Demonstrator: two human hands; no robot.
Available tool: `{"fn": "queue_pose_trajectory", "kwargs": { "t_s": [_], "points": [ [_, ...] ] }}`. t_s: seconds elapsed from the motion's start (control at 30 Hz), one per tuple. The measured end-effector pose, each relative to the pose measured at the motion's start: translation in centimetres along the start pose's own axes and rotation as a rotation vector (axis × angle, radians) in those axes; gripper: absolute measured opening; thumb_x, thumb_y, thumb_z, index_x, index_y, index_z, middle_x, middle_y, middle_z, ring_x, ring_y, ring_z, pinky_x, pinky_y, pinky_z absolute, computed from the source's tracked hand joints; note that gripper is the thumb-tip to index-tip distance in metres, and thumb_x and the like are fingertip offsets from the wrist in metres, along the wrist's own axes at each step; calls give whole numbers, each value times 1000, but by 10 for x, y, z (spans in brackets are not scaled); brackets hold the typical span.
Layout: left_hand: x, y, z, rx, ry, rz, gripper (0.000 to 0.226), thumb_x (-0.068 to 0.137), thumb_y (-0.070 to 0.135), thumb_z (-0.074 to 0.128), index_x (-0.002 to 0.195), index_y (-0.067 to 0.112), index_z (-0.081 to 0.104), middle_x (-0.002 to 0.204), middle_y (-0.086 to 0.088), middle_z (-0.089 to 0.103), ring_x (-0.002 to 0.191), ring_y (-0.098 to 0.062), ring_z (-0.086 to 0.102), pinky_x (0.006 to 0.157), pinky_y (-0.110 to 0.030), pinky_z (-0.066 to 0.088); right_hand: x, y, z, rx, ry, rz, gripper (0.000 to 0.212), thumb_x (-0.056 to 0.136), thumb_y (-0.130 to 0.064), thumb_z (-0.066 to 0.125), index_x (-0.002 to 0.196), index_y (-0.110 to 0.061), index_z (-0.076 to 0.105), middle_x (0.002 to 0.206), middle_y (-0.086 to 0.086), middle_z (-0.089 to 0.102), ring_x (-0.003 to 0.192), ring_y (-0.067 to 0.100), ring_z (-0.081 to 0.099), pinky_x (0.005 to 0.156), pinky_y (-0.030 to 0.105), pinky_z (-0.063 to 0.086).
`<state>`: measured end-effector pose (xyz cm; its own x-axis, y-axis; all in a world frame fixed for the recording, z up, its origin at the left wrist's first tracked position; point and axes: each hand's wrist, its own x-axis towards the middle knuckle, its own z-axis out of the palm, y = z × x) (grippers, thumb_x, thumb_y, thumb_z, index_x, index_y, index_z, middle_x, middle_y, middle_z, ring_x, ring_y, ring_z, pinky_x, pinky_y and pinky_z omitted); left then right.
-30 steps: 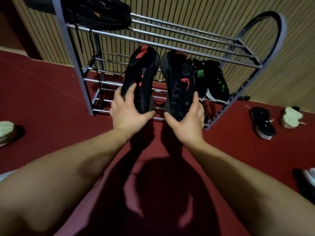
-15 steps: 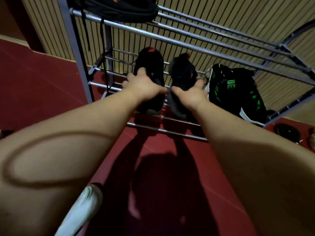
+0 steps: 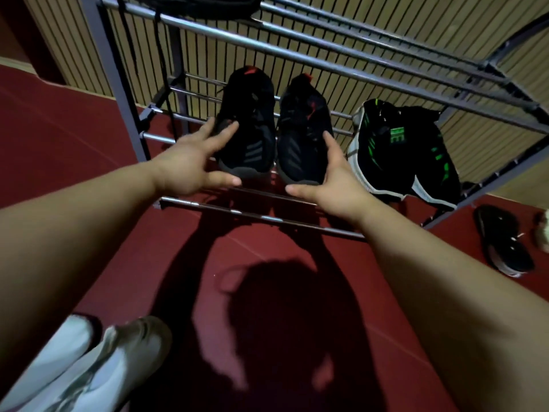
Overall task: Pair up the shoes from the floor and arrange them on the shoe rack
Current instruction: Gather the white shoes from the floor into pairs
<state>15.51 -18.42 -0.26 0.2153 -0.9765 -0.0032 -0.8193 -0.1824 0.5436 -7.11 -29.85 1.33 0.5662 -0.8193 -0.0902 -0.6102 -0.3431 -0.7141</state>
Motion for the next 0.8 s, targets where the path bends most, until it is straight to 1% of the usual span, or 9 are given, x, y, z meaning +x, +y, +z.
{"fn": "queue_pose_trajectory", "kwargs": {
  "t_s": [0.1,0.2,0.3,0.4,0.47,0.57,0.63,0.7,0.8],
  "points": [
    [-1,-9,3,33,36,2,98,76,56,61,151,33,1,160,-8,-4,146,-31,7,119,-45,15,-6,-5,3,-97,61,8,113,70,-44,79,151,-30,1,158,11,10,145,28,15,118,42,17],
    [-26,-5,17,117,106,5,98,81,66,50,152,19,2,158,-17,2,144,-38,12,118,-44,16,-41,-5,38,-216,263,-35,98,77,-49,68,151,-28,8,157,9,11,144,28,15,114,42,14],
    [-71,-18,37,167,147,-14,92,81,60,41,151,10,9,156,-23,8,144,-37,14,117,-37,15,-94,11,99,-222,466,-249,87,75,-62,56,147,-21,29,152,16,25,137,33,28,108,43,21],
    [-140,-56,50,266,17,-72,91,80,62,32,150,5,17,154,-26,14,142,-40,19,115,-35,15,-144,28,173,-300,216,-405,90,68,-61,60,143,-20,31,148,24,30,136,39,28,107,51,24],
    [-188,-82,55,346,-74,-103,88,83,63,31,147,3,27,150,-30,23,135,-48,29,112,-49,26,-168,25,209,-313,-82,-435,100,64,-62,64,147,-21,26,152,24,21,139,40,20,108,55,23],
    [-257,-112,53,430,-195,-250,90,89,70,20,137,-2,45,137,-37,40,120,-57,44,99,-60,36,-182,6,240,-497,-550,-452,118,67,-61,71,151,-30,-7,158,16,-10,146,31,-4,117,48,5],
    [-293,-116,50,437,-182,-386,93,86,73,20,140,0,40,143,-33,34,129,-54,36,105,-57,30,-177,-12,246,-597,-549,-517,121,68,-61,71,148,-32,-15,157,15,-17,146,31,-11,117,49,2],
    [-318,-115,48,438,-131,-539,82,88,63,35,149,10,23,155,-21,17,143,-40,16,115,-47,15,-166,-29,251,-723,-522,-656,122,68,-59,71,148,-32,-17,157,15,-17,145,34,-12,116,54,2],
    [-333,-110,51,404,-51,-649,73,94,52,43,151,17,15,158,-14,8,146,-33,6,117,-42,9,-153,-44,253,-967,-623,-822,111,75,-44,73,151,-30,-6,158,10,8,144,33,8,114,55,1]
  ]
}}
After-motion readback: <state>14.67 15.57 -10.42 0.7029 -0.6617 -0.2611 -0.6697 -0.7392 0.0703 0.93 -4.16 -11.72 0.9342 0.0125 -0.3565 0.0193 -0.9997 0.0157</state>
